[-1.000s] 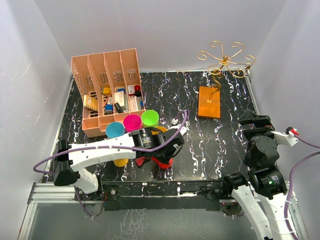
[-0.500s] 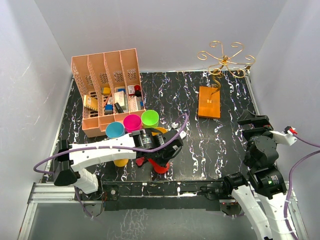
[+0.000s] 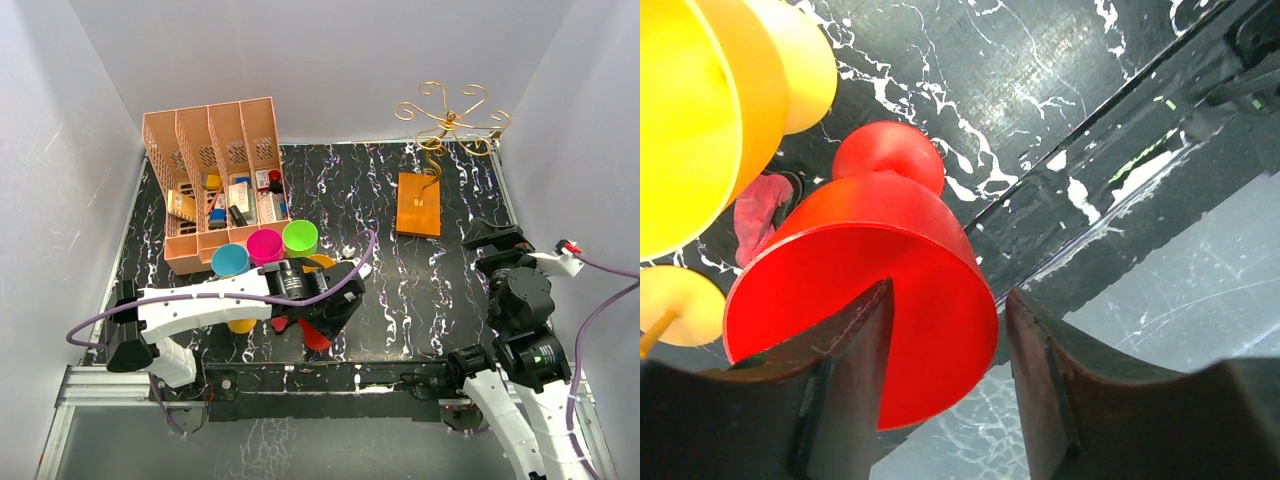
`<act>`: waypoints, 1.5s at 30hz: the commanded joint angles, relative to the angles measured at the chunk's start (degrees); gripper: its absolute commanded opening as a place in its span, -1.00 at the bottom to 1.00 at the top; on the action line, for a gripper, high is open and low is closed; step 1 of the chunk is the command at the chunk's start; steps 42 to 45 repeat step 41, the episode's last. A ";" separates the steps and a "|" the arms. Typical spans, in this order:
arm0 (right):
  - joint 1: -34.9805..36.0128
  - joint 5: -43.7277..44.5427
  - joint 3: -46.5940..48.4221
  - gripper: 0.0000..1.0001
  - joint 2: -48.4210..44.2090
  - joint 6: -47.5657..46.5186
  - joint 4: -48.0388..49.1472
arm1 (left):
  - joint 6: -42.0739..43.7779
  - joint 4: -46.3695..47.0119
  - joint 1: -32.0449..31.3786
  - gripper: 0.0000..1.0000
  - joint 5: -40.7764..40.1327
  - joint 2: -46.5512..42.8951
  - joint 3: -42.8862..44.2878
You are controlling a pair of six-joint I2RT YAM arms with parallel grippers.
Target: Take the wine glass off the wine glass rack
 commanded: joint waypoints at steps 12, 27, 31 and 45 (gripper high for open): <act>0.17 -26.14 9.38 0.98 4.07 -24.34 9.16 | 1.75 19.88 -0.14 0.88 -11.61 -20.79 -1.20; 0.18 -32.56 36.85 0.98 16.01 -24.77 -1.39 | 20.70 38.06 -0.08 0.94 -23.77 -32.24 5.71; 0.10 -32.00 39.58 0.98 16.03 -25.03 -1.09 | 22.49 36.91 -0.05 0.94 -23.52 -32.75 8.62; 0.07 -28.68 43.50 0.98 17.82 -24.64 -4.37 | 23.83 39.03 -0.05 0.94 -23.15 -35.31 7.54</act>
